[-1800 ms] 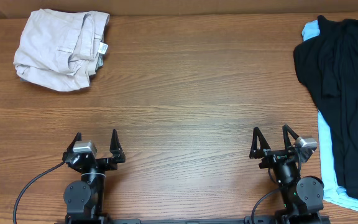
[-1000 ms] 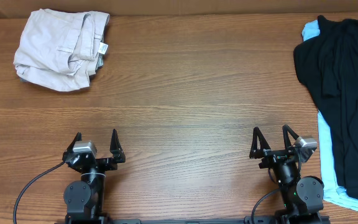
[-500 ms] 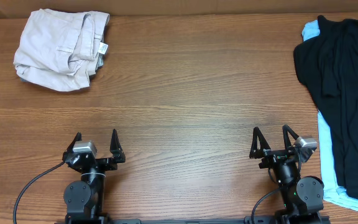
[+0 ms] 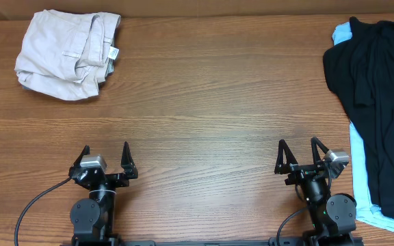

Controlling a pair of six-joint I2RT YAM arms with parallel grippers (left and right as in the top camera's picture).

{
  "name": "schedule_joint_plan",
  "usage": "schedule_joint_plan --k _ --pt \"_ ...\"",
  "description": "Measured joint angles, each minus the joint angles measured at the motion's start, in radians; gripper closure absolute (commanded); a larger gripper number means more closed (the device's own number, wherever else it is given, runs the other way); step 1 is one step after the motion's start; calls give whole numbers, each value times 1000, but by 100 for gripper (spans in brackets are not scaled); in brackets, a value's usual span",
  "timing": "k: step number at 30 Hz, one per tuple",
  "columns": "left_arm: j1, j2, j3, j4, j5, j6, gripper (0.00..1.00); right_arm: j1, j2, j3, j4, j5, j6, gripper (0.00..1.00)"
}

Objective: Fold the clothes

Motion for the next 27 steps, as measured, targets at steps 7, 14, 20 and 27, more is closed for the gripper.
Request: schedule_joint_plan --k 7,14,20,27 --pt "0 0 0 0 0 0 0 0 0 0 0 0 0 0" --pt "0 0 0 0 0 0 0 0 0 0 0 -3 0 0" --pt "0 0 0 0 6 0 0 0 0 0 3 -4 0 0" --pt "0 0 0 67 69 0 0 0 0 0 119 -5 0 0"
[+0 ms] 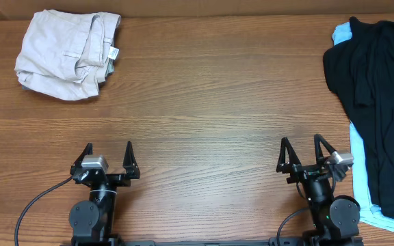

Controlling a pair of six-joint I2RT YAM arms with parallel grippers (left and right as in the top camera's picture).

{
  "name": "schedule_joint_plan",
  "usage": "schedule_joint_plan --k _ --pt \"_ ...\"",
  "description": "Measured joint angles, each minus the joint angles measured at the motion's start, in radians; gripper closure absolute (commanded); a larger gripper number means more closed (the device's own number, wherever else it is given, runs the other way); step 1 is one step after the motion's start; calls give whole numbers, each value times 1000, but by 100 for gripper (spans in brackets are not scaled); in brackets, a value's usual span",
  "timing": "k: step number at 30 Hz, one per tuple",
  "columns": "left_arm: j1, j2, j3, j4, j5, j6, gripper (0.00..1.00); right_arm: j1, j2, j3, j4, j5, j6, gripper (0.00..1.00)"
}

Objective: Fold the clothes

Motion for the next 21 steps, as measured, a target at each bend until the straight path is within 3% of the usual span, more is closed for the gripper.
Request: schedule_joint_plan --k 6,11,21 --pt "0 0 2 132 51 0 0 0 0 0 110 0 -2 0" --pt "0 0 53 133 66 2 0 0 0 30 109 1 -63 0" --pt "0 0 249 130 71 67 0 0 0 298 85 21 -192 0"
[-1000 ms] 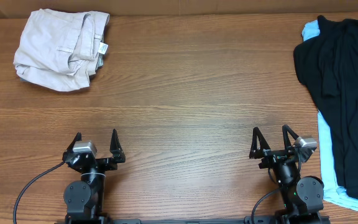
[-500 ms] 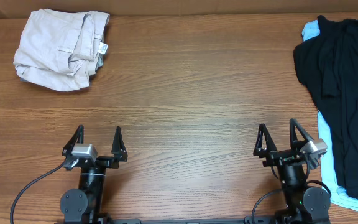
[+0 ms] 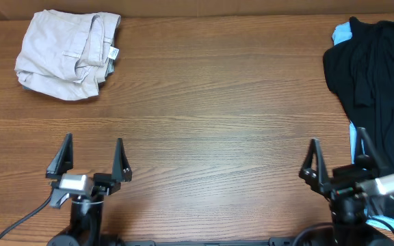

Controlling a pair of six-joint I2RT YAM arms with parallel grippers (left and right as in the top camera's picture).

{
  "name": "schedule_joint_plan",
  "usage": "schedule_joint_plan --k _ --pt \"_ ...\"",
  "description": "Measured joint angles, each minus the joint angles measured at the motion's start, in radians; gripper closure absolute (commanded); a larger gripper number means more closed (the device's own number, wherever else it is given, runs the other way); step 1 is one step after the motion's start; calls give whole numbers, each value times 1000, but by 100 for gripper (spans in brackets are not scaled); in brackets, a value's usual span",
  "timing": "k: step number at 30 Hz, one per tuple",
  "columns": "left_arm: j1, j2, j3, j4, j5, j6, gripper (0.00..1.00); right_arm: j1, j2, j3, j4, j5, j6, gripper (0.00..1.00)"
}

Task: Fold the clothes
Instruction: 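Reach the right gripper to the black clothing pile and grasp it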

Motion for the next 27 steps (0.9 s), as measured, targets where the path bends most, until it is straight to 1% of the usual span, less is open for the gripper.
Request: schedule_joint_plan --k 2,5,8,11,16,21,24,25,27 --pt "0 0 34 -14 2 27 0 0 0 47 -30 6 -19 0" --pt "0 0 101 -74 0 48 0 0 0 125 -88 10 -50 0" --pt "0 11 188 -189 -4 65 0 0 11 219 -203 11 -79 0" --pt "0 64 288 -294 -6 70 0 0 71 339 -320 14 -93 0" --pt "0 254 481 -486 -5 71 0 0 263 550 -519 18 -101 0" --pt "0 512 718 -708 18 71 0 0 507 766 -745 18 -105 0" --pt "0 663 864 -870 25 71 0 0 670 895 -915 18 -105 0" --pt "0 692 886 -885 25 71 0 0 709 925 -948 18 -106 0" --pt "0 782 956 -981 25 71 0 0 807 986 -1032 18 -107 0"
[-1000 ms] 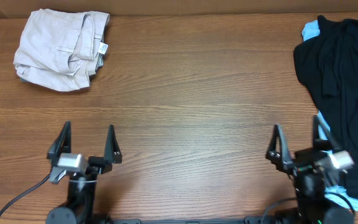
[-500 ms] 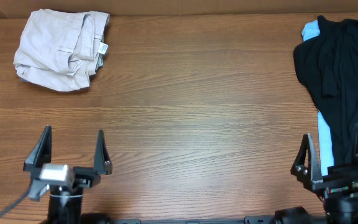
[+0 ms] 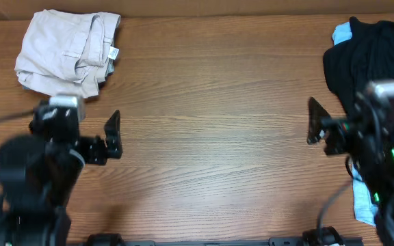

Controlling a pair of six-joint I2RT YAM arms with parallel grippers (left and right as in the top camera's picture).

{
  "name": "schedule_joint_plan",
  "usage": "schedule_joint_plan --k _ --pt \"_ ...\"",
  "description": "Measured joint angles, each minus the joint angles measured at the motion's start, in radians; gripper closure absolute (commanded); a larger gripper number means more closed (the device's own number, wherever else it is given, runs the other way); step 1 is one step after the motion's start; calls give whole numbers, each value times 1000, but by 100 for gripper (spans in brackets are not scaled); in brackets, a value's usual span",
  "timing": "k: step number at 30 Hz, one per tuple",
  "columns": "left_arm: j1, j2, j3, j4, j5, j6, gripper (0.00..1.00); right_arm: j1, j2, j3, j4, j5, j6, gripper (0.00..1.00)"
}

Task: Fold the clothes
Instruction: 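Reach the right gripper to the black clothing pile and grasp it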

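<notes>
A crumpled pair of beige trousers [image 3: 60,51] lies at the table's far left corner. At the far right, a black shirt [image 3: 368,48] is spread over a light blue garment [image 3: 343,31]. My left gripper [image 3: 87,131] is raised over the left of the table, just in front of the trousers. It is open and holds nothing; one dark finger [image 3: 113,128] shows. My right gripper [image 3: 340,126] is raised beside the black shirt's left edge, open and holding nothing. One of its fingers [image 3: 314,121] shows, and the arm hides part of the shirt.
The brown wooden table [image 3: 211,102] stretches between the two heaps. Both raised arms are blurred and cover the table's near corners, and a cable trails off to the left of the left arm.
Both arms have risen and gone farther from the near edge. The left gripper is now just in front of the trousers, the right beside the black shirt. The clothes have not moved.
Both grippers first stood open and low at the near edge, left and right. They stayed so at the second moment. By the third they were lifted and spread wider. Now they hang open near the two heaps, which lie untouched.
</notes>
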Motion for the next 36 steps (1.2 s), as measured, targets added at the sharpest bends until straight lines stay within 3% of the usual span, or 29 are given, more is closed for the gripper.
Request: schedule_joint_plan --k 6,13,18,26,30,36 --pt "0 229 43 -93 -5 0 0 0 243 57 -82 -6 -2 0" --pt "0 497 44 -93 11 -6 0 -1 470 57 -90 -45 1 0" --pt "0 672 44 -82 81 -12 0 -58 621 57 4 -9 135 0" --pt "0 799 44 -83 182 -12 0 -305 831 57 159 32 337 0" --pt "0 801 44 -82 203 -12 0 -416 919 57 206 41 402 6" --pt "0 801 44 -80 233 -13 0 -517 1032 57 257 42 460 23"
